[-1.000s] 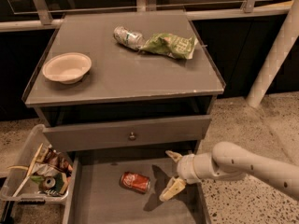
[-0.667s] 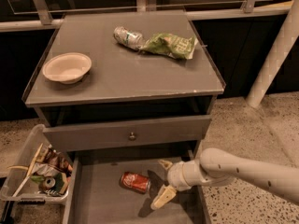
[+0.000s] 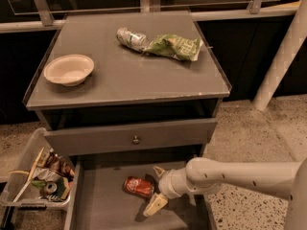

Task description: Pick coke can from middle drawer and place on counter

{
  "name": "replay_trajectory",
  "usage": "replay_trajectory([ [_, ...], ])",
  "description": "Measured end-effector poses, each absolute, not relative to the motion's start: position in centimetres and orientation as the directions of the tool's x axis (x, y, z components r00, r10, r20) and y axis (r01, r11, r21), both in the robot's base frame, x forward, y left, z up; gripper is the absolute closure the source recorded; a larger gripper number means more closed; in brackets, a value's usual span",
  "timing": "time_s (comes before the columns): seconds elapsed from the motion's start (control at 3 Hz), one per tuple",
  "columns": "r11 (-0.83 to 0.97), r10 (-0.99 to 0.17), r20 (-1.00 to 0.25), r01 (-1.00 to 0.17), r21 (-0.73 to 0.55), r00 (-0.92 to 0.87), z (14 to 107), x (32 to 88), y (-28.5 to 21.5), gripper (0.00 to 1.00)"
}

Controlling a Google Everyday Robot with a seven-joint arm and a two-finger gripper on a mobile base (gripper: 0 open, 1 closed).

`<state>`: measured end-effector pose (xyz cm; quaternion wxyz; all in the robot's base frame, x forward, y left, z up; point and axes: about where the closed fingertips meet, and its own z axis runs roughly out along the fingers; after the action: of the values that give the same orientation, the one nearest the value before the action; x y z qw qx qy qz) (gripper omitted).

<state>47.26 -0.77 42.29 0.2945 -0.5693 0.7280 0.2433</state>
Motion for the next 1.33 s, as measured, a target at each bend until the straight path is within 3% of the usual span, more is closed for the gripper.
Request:
replay_trajectory([
  [0.67,0.306,-0.723,-0.675,-0.944,-0.122,-0.147,40.4,49.6,1.0,0.00],
  [1.33,0.355,-0.677,-0.719,-0.926,-0.132,-0.157,38.2,49.4,1.3,0.00],
])
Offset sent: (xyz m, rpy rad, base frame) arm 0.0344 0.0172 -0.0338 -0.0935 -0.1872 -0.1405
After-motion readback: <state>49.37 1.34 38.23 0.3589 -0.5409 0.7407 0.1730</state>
